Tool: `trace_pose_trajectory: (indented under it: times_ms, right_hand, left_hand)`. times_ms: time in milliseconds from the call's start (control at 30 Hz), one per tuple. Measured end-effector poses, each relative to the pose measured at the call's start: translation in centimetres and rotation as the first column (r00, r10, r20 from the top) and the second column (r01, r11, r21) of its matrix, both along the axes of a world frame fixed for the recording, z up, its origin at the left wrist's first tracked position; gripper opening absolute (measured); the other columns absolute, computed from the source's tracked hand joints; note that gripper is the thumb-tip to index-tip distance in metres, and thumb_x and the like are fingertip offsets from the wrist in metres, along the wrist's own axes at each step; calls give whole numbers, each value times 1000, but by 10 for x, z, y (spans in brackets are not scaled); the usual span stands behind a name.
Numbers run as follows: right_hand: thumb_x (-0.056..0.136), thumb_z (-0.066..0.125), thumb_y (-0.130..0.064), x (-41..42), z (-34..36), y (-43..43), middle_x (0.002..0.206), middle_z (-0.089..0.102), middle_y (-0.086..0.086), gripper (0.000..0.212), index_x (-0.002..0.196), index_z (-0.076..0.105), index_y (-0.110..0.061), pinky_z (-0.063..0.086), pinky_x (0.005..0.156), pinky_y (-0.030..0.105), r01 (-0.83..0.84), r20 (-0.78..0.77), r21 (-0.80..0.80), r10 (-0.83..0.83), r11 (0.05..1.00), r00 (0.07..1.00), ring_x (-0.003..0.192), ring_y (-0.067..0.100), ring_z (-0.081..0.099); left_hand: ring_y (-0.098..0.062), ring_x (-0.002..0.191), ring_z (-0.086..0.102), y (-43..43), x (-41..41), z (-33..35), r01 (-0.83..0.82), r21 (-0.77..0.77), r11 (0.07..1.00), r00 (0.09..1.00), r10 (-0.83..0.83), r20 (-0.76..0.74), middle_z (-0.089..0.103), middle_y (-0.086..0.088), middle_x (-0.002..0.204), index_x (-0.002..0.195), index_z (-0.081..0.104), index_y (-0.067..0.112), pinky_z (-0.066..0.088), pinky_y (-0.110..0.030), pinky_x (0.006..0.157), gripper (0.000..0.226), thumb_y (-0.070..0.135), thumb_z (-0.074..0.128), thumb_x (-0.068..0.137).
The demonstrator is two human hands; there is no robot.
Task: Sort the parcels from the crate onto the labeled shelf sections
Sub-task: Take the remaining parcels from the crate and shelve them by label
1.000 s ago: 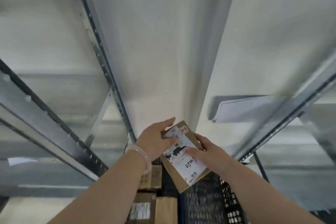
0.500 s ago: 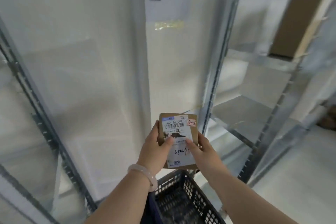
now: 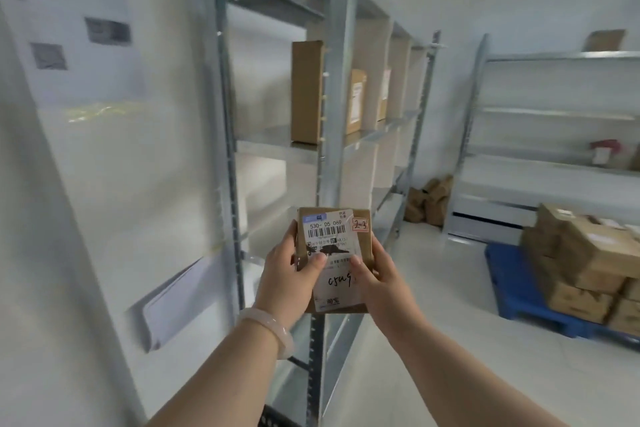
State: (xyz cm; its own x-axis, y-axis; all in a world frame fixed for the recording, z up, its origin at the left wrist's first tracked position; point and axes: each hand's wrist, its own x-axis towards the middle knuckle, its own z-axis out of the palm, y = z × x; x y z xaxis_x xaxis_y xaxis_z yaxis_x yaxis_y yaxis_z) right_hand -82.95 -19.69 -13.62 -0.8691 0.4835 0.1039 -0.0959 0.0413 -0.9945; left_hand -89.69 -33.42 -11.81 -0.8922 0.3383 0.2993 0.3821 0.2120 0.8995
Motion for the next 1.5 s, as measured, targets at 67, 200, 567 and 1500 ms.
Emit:
trace_pose_trajectory:
  times_ms: [67,200,567,1500]
  right_hand:
    - [94,61,-32,16,9,35,115,69,-18,54,142,40,-47,54,94,43,47,-28,18,-47,999,999,105,5,66]
    - [95,59,-27,55,22,114,119,67,-12,55,144,38,-40,56,88,32,143,-78,25,-141,989,987,104,3,64]
    - [97,55,-33,140,31,333,110,66,-19,55,146,33,-45,56,88,34,299,-50,89,-295,950,954,99,4,64]
    - [100,51,-23,-110,-16,598,119,65,-10,57,149,26,-38,56,61,19,371,128,-47,-363,927,923,86,2,70]
  left_hand:
    - [-7,108,58,38,9,7,39,9,999,999,-38,-26,61,14,116,131,51,39,52,-30,86,40,33,61,93]
    - [12,87,56,124,40,23,158,45,986,986,-155,-57,62,25,100,116,51,43,46,-10,68,32,23,62,94]
    - [2,95,60,364,109,25,222,73,972,973,-215,-88,63,15,109,132,54,27,48,-14,71,39,28,63,93]
    - [-13,104,63,648,-174,-30,360,-11,933,932,-359,47,62,6,119,133,51,34,48,-7,56,41,29,62,94]
